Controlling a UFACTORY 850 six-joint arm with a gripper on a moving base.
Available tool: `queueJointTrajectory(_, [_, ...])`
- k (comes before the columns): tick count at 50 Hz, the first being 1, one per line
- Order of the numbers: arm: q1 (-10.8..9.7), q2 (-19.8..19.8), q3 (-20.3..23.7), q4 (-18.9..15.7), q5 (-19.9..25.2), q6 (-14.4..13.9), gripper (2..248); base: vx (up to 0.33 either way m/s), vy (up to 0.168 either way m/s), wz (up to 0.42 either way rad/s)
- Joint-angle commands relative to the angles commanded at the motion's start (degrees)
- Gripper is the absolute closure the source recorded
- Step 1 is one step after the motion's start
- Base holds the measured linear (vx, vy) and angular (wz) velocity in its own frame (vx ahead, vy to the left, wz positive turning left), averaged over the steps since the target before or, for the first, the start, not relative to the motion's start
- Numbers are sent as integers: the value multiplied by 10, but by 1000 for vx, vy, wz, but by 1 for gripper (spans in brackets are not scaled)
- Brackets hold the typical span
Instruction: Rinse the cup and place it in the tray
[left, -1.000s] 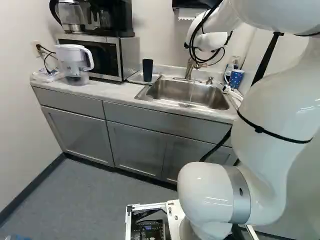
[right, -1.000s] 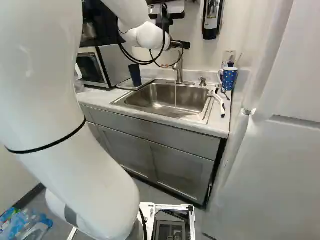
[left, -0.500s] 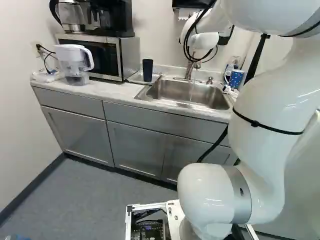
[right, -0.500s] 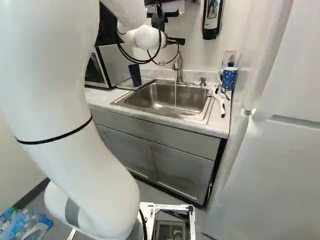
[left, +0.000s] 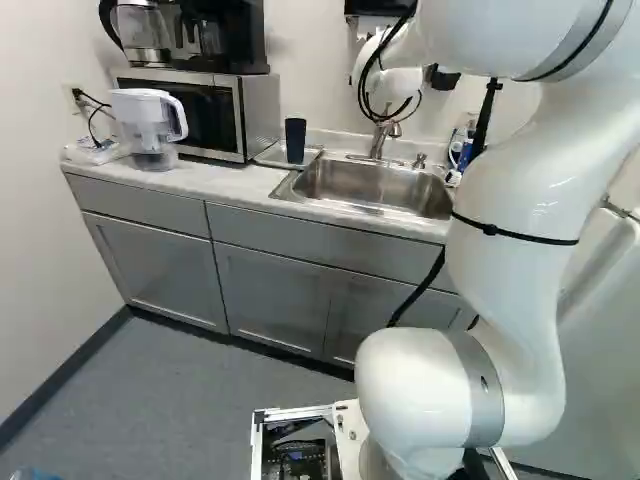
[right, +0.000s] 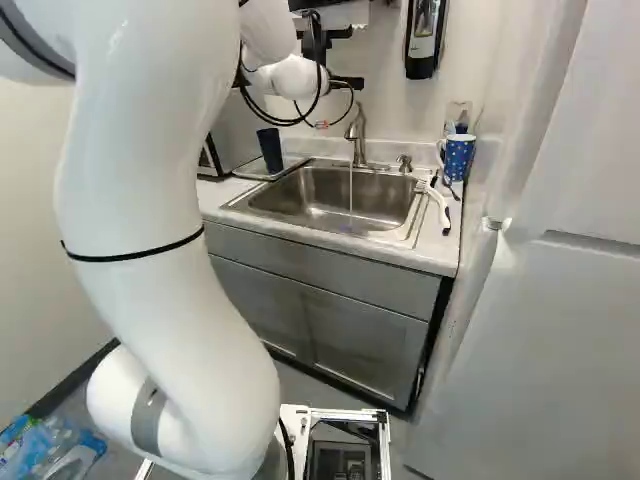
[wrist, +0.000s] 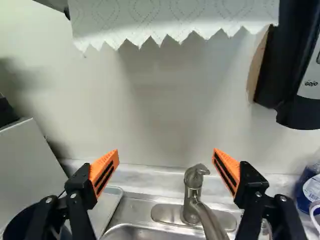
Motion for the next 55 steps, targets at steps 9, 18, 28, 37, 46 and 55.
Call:
queueJointTrajectory(9, [2,-27,-31,0,-1,0,3,0,0,0])
queueJointTrajectory(18, [3,-49,-57,0,-11,0,3,0,0,0])
queueJointTrajectory(28, [3,-50,-57,0,-30,0,3,0,0,0])
queueJointTrajectory(37, [3,-50,-57,0,-49,0,3,0,0,0])
queueJointTrajectory(46, [3,-50,-57,0,-65,0,3,0,0,0])
queueJointTrajectory(55, [3,-50,-57,0,-80,0,3,0,0,0])
